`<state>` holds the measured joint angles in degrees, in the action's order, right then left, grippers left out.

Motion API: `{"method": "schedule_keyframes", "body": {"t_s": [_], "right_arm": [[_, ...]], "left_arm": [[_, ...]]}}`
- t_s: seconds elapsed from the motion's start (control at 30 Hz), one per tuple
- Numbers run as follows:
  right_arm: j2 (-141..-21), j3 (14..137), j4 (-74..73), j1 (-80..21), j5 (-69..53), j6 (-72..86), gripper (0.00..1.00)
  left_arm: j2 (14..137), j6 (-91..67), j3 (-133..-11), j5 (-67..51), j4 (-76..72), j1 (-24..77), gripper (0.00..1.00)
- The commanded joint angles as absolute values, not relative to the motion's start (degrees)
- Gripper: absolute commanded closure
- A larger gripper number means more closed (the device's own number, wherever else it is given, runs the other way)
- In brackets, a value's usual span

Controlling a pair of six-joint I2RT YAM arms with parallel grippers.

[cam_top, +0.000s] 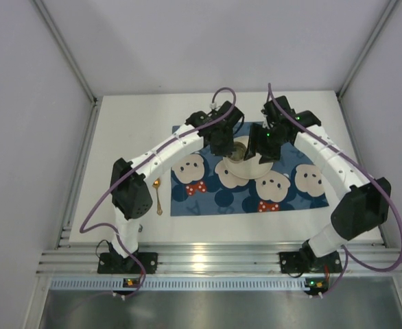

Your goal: Set the dinner table for one person

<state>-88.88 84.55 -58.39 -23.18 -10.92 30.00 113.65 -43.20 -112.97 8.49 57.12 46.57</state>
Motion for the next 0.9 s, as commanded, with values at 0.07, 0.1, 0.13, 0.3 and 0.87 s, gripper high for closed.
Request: {"method": "schedule_keyframes", "body": {"t_s": [0.07, 0.1, 0.13, 0.3, 0.87], "right_arm": [[-91.93, 88.06, -55.72, -23.73, -5.98, 29.53, 0.49], [-92.19, 88.33, -55.64, -23.73, -6.15, 29.44, 0.49], [-92.46, 88.77, -55.63, -23.73, -6.76, 29.62, 0.48], [-92.20, 89.82, -55.28, -23.73, -8.88, 29.97, 0.48], [-94.75, 87.54, -53.44, -23.91, -8.88, 30.76, 0.61]], "left_arm": [[108.28, -44.30, -110.57, 4.92, 55.72, 47.55, 1.00], [108.28, -44.30, -110.39, 4.75, 55.81, 47.46, 1.00], [108.11, -44.30, -109.87, 4.75, 55.81, 47.55, 1.00], [108.37, -43.95, -109.16, 4.92, 56.07, 47.55, 1.00], [108.37, -43.95, -111.00, 0.36, 51.60, 47.55, 1.00]]}}
